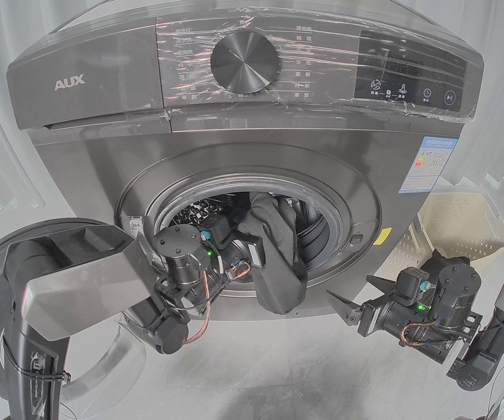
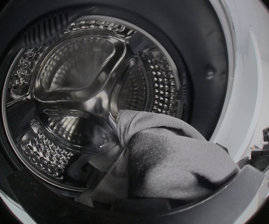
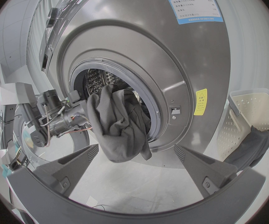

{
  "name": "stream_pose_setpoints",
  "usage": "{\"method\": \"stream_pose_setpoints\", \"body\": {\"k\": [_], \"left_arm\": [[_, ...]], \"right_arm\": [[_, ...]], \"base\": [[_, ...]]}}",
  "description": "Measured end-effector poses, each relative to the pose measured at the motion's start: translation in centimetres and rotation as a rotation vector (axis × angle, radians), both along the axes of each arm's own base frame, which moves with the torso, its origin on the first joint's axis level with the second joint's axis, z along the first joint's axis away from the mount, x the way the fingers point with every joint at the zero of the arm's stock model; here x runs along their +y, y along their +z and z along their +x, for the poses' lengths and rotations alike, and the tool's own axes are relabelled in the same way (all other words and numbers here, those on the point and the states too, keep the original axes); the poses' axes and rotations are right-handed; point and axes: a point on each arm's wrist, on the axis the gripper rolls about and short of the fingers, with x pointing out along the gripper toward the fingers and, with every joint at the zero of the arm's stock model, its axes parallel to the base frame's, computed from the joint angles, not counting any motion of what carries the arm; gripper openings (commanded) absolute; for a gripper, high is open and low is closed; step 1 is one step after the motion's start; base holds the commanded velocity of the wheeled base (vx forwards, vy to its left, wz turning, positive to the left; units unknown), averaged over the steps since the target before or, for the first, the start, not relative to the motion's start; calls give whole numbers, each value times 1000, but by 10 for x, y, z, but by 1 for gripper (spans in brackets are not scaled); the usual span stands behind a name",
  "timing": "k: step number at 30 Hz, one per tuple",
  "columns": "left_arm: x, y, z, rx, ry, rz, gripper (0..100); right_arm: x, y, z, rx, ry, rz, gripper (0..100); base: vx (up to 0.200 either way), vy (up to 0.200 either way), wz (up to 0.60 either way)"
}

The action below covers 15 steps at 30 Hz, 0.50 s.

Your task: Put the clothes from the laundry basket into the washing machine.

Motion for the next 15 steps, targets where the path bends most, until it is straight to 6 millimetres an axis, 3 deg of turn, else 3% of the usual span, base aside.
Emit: {"method": "stream_pose_setpoints", "body": {"k": [5, 15], "left_arm": [[4, -8, 22, 16, 53, 20, 0], [-5, -13, 41, 32, 62, 35, 0]], "right_arm": [[1, -1, 0, 2, 4, -2, 100], [2, -4, -1, 13, 8, -9, 100]], "base": [[0, 0, 0], [0, 0, 0]]}}
